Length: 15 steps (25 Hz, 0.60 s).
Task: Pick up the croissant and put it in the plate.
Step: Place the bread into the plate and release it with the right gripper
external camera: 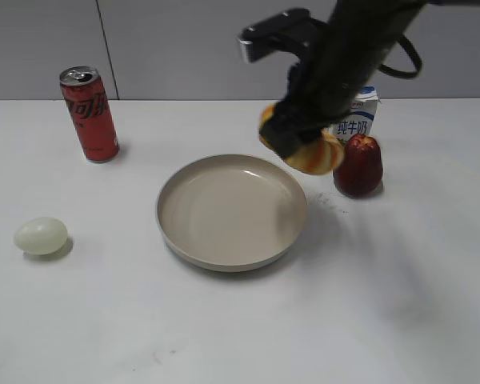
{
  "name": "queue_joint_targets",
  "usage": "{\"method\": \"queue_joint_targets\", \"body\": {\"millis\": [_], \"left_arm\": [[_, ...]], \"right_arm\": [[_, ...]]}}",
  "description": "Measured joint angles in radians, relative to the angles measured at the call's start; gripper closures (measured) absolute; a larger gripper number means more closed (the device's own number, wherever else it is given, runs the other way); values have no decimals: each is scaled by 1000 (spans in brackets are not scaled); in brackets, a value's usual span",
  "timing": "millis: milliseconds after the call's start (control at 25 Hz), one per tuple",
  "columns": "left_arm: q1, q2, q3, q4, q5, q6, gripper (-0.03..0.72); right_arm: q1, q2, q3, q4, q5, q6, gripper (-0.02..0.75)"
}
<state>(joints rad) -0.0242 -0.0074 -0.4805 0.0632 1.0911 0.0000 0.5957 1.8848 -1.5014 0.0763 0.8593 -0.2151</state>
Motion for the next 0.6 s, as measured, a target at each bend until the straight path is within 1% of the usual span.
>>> {"method": "queue_joint_targets", "body": {"millis": [80, 280, 480, 600], "left_arm": [[0, 0, 0, 0, 0, 0, 137], [0, 0, 0, 0, 0, 0, 137], [0, 0, 0, 0, 0, 0, 137], [0, 0, 0, 0, 0, 0, 137]], "right_arm": [[44, 44, -77, 0, -19, -24, 513], [114, 192, -205, 4, -23, -53, 519], [136, 320, -225, 22, 34, -65, 519], [136, 357, -225, 59, 65, -76, 519]]}}
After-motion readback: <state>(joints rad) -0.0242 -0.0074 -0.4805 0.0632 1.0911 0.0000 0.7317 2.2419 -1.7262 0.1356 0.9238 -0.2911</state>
